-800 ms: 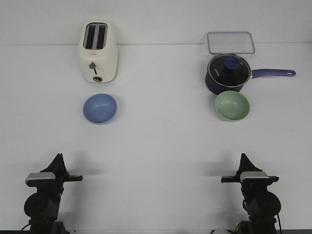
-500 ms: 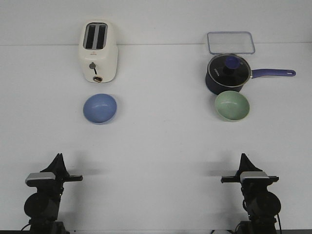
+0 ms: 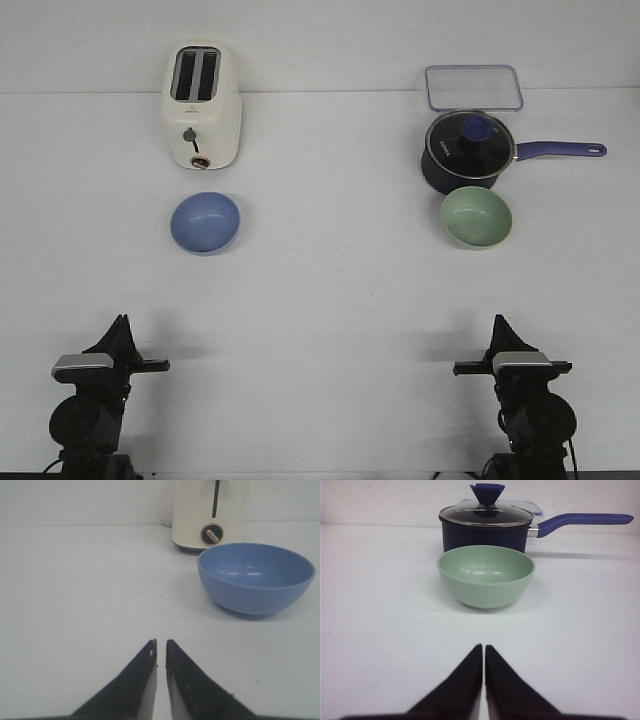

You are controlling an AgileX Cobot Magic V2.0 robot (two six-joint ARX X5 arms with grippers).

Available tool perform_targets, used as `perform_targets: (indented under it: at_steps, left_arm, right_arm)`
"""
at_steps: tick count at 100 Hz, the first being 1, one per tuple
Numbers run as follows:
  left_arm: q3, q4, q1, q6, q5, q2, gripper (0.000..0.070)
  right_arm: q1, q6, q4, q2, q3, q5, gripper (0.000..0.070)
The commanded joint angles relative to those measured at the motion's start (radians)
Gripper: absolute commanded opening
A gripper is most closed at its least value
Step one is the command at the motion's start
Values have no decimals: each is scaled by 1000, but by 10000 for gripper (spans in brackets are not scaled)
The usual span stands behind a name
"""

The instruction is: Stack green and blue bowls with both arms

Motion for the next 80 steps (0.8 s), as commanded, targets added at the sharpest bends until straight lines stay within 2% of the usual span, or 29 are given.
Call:
perform_targets:
  at_steps: [1,11,23,41,47,53,60,64,74,77,80]
  left_arm:
    - [-20,14,2,-6,3,-2,15]
    - [-20,14,2,-6,3,-2,15]
    - [-20,14,2,-6,3,-2,15]
    - [-20,14,2,-6,3,-2,15]
    - [-20,14,2,-6,3,-2,15]
    - [-20,14,2,-6,3,-2,15]
    - [-20,14,2,-6,3,-2,15]
    - [-20,14,2,-6,3,-2,15]
    - [-20,14,2,-6,3,-2,15]
    - [-20,14,2,-6,3,-3,15]
    - [-20,14,2,-5,3,-2,15]
  right_arm:
    - [2,56,13,0,-2,-11,10]
    - [2,156,6,0,-2,-33,10]
    - [2,207,22,0,-2,-33,10]
    - [2,409,34,0,29,-50,2]
    - [2,464,-2,5,92,-19,1]
    - [2,467,-43,45,177,27,1]
    - [2,413,-97,132,295,61,9]
    - [2,373,-131,202,367,77,58]
    - [2,304,-212,405,539,112,362]
    - [2,290,-231,470,584,114,403]
    - [1,274,-250,533,628,114,409]
